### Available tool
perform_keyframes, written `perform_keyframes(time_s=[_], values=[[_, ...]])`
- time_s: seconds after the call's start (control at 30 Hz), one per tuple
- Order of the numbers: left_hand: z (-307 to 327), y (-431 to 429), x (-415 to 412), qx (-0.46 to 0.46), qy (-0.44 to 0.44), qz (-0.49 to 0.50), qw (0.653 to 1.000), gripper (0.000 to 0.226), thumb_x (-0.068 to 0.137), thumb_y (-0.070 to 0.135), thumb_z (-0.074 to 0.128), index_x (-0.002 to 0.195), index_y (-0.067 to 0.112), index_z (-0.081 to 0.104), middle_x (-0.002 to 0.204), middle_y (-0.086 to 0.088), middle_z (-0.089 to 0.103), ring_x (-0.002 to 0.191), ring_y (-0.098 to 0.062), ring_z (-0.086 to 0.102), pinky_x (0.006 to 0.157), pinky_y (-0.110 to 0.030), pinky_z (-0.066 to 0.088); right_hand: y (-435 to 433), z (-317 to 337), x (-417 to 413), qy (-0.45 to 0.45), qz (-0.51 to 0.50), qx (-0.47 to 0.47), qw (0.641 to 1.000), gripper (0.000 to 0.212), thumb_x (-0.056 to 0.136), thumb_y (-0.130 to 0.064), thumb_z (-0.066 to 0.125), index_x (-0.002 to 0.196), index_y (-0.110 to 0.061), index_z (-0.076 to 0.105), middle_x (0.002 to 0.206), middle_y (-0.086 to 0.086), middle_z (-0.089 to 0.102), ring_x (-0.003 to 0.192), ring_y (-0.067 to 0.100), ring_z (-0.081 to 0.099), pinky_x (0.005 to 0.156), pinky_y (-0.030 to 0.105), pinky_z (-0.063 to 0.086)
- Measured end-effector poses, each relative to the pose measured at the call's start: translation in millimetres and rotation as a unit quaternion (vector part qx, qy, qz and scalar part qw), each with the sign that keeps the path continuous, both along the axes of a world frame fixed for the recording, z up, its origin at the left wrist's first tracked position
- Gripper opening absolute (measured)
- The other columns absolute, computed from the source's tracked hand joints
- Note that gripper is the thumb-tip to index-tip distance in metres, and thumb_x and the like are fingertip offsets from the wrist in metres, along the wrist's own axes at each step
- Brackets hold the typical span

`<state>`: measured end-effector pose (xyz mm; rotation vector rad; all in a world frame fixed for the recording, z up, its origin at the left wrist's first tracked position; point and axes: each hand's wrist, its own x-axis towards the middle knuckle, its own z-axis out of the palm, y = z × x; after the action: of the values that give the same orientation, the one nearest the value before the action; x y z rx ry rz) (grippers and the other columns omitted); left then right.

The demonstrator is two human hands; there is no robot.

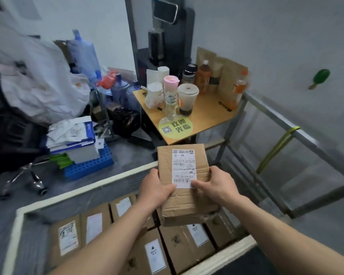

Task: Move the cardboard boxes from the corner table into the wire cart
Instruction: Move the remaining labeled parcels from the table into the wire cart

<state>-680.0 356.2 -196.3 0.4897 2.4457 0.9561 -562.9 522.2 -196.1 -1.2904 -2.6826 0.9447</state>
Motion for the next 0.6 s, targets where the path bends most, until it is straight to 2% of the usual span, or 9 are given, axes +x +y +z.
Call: perform_keyframes(time_s=[0.07,0.13,0.2,0.27,0.37,0.43,0.5,0.6], values=[[-11.0,0.8,1.9,-0.006,-0.006,0.027,1.0,0.052,0.077,0.033,0.083,0.117,0.019,0.053,0.118,0.0,0.064,0.105,-0.021,0.062,0.089,-0.04,0.055,6.0,-9.0,-6.8,-0.006,0.028,-0.008,1.0,0.052,0.073,-0.063,0.078,0.105,-0.033,0.05,0.089,-0.018,0.054,0.076,-0.001,0.052,0.056,0.02,0.038],[-22.1,-1.0,5.3,-0.013,-0.013,0.049,0.999,0.052,0.077,0.035,0.083,0.116,0.021,0.051,0.116,0.003,0.063,0.101,-0.018,0.061,0.081,-0.034,0.055,10.0,-20.3,-12.1,-0.019,0.051,-0.017,0.998,0.052,0.074,-0.061,0.078,0.106,-0.032,0.05,0.093,-0.015,0.057,0.083,0.004,0.057,0.064,0.024,0.047],[-35.2,-5.0,9.3,-0.014,-0.031,0.071,0.997,0.051,0.077,0.035,0.083,0.114,0.024,0.05,0.114,0.006,0.063,0.095,-0.013,0.059,0.069,-0.024,0.049,12.0,-33.6,-15.6,-0.034,0.071,-0.027,0.996,0.054,0.074,-0.061,0.078,0.109,-0.031,0.051,0.097,-0.013,0.059,0.087,0.007,0.06,0.072,0.028,0.054],[-48.8,-9.9,11.5,-0.021,-0.049,0.086,0.995,0.048,0.077,0.032,0.083,0.111,0.025,0.05,0.113,0.007,0.064,0.091,-0.011,0.059,0.061,-0.017,0.041,11.3,-48.4,-19.4,-0.048,0.096,-0.04,0.993,0.057,0.074,-0.062,0.077,0.112,-0.028,0.053,0.099,-0.012,0.061,0.086,0.006,0.06,0.07,0.028,0.054],[-71.7,-17.1,10.6,-0.033,-0.067,0.093,0.993,0.046,0.077,0.031,0.082,0.111,0.027,0.051,0.114,0.008,0.065,0.092,-0.01,0.06,0.059,-0.014,0.039,7.5,-74.0,-27.6,-0.07,0.11,-0.049,0.99,0.057,0.073,-0.063,0.077,0.111,-0.027,0.055,0.1,-0.012,0.063,0.086,0.007,0.061,0.073,0.031,0.057],[-88.4,-22.1,7.8,-0.041,-0.077,0.095,0.992,0.046,0.078,0.032,0.082,0.115,0.025,0.055,0.114,0.008,0.065,0.095,-0.011,0.062,0.064,-0.017,0.043,3.2,-92.5,-33.8,-0.089,0.116,-0.047,0.988,0.056,0.073,-0.064,0.076,0.109,-0.027,0.055,0.099,-0.012,0.063,0.086,0.008,0.062,0.075,0.034,0.058],[-107.7,-28.5,4.6,-0.044,-0.09,0.102,0.99,0.048,0.078,0.031,0.082,0.118,0.024,0.057,0.115,0.007,0.065,0.098,-0.012,0.063,0.067,-0.017,0.044,-1.5,-112.5,-40.7,-0.102,0.125,-0.047,0.986,0.055,0.073,-0.065,0.076,0.107,-0.028,0.054,0.096,-0.014,0.061,0.083,0.006,0.06,0.07,0.03,0.056],[-139.4,-40.0,0.1,-0.041,-0.117,0.111,0.986,0.049,0.076,0.027,0.082,0.118,0.025,0.058,0.115,0.007,0.065,0.094,-0.008,0.063,0.061,-0.011,0.043,-12.3,-144.8,-50.9,-0.113,0.136,-0.057,0.983,0.054,0.072,-0.063,0.079,0.106,-0.031,0.053,0.092,-0.018,0.058,0.079,0.001,0.058,0.061,0.023,0.049]])
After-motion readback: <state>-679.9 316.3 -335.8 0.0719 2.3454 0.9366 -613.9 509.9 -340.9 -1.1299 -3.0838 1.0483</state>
